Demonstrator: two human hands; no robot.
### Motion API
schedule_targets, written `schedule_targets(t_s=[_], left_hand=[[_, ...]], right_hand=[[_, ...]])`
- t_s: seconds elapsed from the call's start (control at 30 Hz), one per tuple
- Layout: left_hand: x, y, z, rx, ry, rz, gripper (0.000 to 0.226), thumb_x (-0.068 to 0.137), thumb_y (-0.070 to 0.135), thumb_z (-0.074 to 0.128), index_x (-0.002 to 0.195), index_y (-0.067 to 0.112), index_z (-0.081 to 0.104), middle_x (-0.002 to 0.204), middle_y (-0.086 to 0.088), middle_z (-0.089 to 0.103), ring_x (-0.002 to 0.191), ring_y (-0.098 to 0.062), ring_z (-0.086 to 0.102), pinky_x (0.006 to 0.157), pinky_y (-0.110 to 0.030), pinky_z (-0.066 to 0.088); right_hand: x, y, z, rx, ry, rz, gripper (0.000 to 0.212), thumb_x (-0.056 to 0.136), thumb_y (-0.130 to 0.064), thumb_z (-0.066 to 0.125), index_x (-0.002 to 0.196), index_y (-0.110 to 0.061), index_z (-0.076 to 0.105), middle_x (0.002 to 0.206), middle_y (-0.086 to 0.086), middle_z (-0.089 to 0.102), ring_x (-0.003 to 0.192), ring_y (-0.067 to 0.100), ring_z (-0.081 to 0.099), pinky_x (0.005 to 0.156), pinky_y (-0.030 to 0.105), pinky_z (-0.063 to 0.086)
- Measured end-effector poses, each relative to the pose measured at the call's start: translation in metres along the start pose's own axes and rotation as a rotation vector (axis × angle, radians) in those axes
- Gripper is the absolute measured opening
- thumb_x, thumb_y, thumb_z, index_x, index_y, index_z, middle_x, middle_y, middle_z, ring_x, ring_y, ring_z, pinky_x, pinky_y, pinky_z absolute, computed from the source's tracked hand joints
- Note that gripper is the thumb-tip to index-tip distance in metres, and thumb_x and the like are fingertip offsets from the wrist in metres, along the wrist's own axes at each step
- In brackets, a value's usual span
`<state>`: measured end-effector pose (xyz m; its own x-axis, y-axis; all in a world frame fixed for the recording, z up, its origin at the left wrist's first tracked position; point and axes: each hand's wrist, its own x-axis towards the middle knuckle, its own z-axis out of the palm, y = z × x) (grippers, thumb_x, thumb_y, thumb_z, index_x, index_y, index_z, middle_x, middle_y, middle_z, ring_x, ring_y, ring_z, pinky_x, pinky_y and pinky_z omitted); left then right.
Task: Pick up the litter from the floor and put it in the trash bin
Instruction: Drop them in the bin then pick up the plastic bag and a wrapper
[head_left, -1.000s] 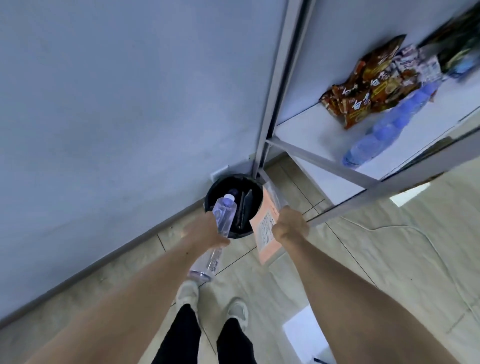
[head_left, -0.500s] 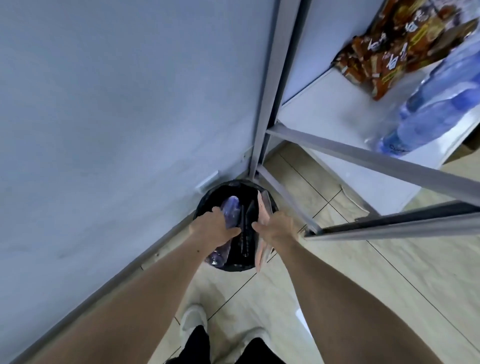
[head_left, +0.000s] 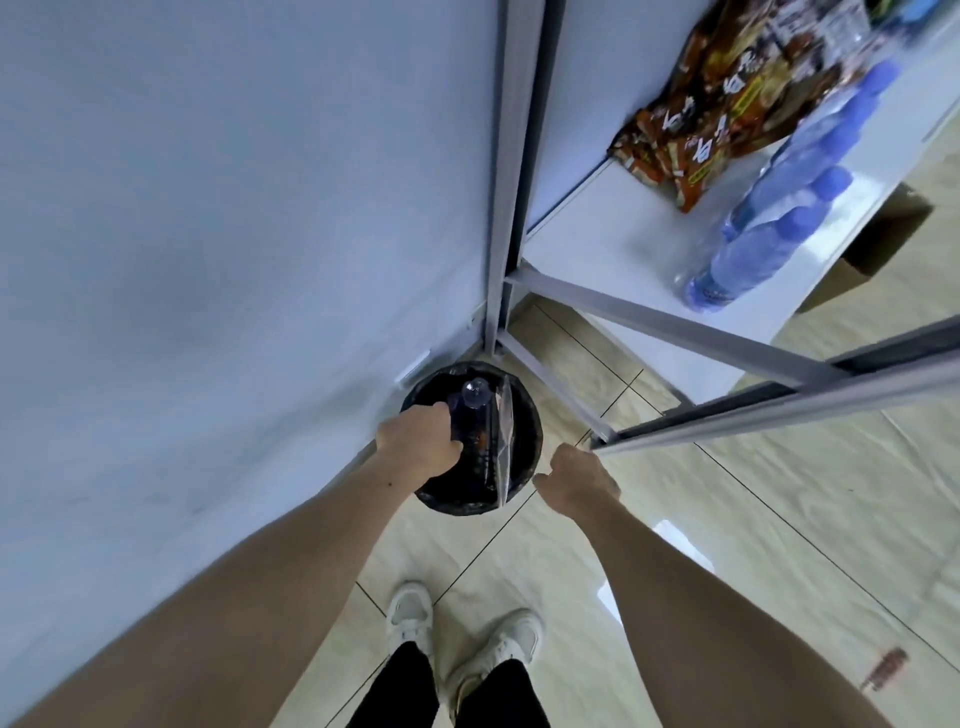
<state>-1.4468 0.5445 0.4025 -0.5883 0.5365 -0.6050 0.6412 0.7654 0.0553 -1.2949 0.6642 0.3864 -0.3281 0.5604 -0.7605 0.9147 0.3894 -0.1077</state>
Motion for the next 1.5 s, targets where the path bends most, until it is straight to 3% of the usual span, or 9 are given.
schedule_targets(t_s=[0.37, 0.53, 0.63, 0.77, 0.83, 0.9, 0.97, 1.23, 1.5], left_hand=[[-0.09, 0.076, -0.063, 0.115, 0.04, 0.322, 0.03, 0.091, 0.038, 0.053, 0.109, 0.014, 0.057, 0.103, -0.004, 0.066, 0.096, -0.027, 0.063, 0.067, -0.033, 0.046], [-0.15, 0.121, -0.045, 0.233, 0.029, 0.512, 0.03, 0.09, 0.034, 0.053, 0.115, 0.019, 0.058, 0.114, -0.003, 0.064, 0.109, -0.026, 0.059, 0.09, -0.041, 0.047], [-0.191, 0.157, -0.023, 0.299, -0.021, 0.607, 0.034, 0.088, 0.034, 0.052, 0.119, 0.02, 0.056, 0.118, -0.003, 0.062, 0.108, -0.026, 0.059, 0.079, -0.035, 0.048], [-0.252, 0.206, 0.02, 0.422, -0.093, 0.737, 0.025, 0.09, 0.033, 0.051, 0.107, 0.016, 0.056, 0.11, -0.003, 0.064, 0.1, -0.024, 0.061, 0.071, -0.03, 0.044], [-0.285, 0.229, 0.043, 0.469, -0.101, 0.775, 0.026, 0.09, 0.034, 0.052, 0.109, 0.017, 0.057, 0.112, -0.004, 0.064, 0.105, -0.025, 0.061, 0.075, -0.03, 0.045], [-0.317, 0.25, 0.066, 0.495, -0.106, 0.796, 0.03, 0.089, 0.034, 0.054, 0.113, 0.017, 0.057, 0.115, -0.004, 0.063, 0.11, -0.026, 0.06, 0.079, -0.031, 0.045], [-0.348, 0.272, 0.093, 0.519, -0.107, 0.825, 0.03, 0.088, 0.034, 0.054, 0.113, 0.017, 0.058, 0.115, -0.003, 0.064, 0.109, -0.026, 0.06, 0.079, -0.031, 0.045], [-0.446, 0.346, 0.199, 0.526, -0.129, 0.825, 0.032, 0.087, 0.037, 0.054, 0.113, 0.018, 0.056, 0.111, -0.001, 0.062, 0.104, -0.023, 0.06, 0.073, -0.028, 0.04], [-0.472, 0.424, 0.273, 0.509, -0.142, 0.791, 0.046, 0.086, 0.042, 0.056, 0.125, 0.018, 0.048, 0.118, -0.001, 0.057, 0.111, -0.023, 0.056, 0.074, -0.031, 0.039]], right_hand=[[-0.123, 0.061, -0.026, 0.162, 0.108, 0.141, 0.028, 0.087, -0.022, 0.054, 0.114, -0.017, 0.06, 0.115, 0.004, 0.062, 0.106, 0.026, 0.061, 0.073, 0.026, 0.04], [-0.195, 0.124, 0.008, 0.304, 0.135, 0.26, 0.03, 0.088, -0.022, 0.053, 0.117, -0.017, 0.059, 0.118, 0.003, 0.061, 0.106, 0.024, 0.06, 0.073, 0.027, 0.04], [-0.241, 0.173, 0.035, 0.4, 0.15, 0.346, 0.031, 0.089, -0.024, 0.053, 0.119, -0.016, 0.057, 0.119, 0.004, 0.06, 0.108, 0.025, 0.06, 0.074, 0.027, 0.041], [-0.298, 0.236, 0.074, 0.515, 0.178, 0.455, 0.009, 0.087, -0.019, 0.054, 0.08, -0.015, 0.052, 0.084, 0.004, 0.056, 0.084, 0.027, 0.057, 0.062, 0.023, 0.037], [-0.326, 0.267, 0.096, 0.561, 0.19, 0.511, 0.023, 0.086, -0.017, 0.054, 0.067, -0.016, 0.041, 0.071, 0.001, 0.047, 0.077, 0.026, 0.052, 0.054, 0.021, 0.031], [-0.352, 0.299, 0.117, 0.578, 0.186, 0.551, 0.004, 0.085, -0.018, 0.056, 0.085, -0.016, 0.053, 0.089, 0.002, 0.058, 0.088, 0.025, 0.057, 0.065, 0.024, 0.04], [-0.379, 0.335, 0.142, 0.599, 0.194, 0.592, 0.013, 0.085, -0.019, 0.056, 0.097, -0.018, 0.053, 0.104, 0.002, 0.061, 0.097, 0.023, 0.057, 0.077, 0.028, 0.043], [-0.454, 0.477, 0.225, 0.655, 0.2, 0.67, 0.028, 0.087, -0.023, 0.056, 0.115, -0.022, 0.058, 0.115, -0.001, 0.062, 0.107, 0.02, 0.06, 0.075, 0.025, 0.039], [-0.457, 0.587, 0.253, 0.637, 0.149, 0.673, 0.024, 0.088, -0.022, 0.059, 0.111, -0.019, 0.059, 0.111, 0.001, 0.062, 0.09, 0.021, 0.057, 0.074, 0.026, 0.04]])
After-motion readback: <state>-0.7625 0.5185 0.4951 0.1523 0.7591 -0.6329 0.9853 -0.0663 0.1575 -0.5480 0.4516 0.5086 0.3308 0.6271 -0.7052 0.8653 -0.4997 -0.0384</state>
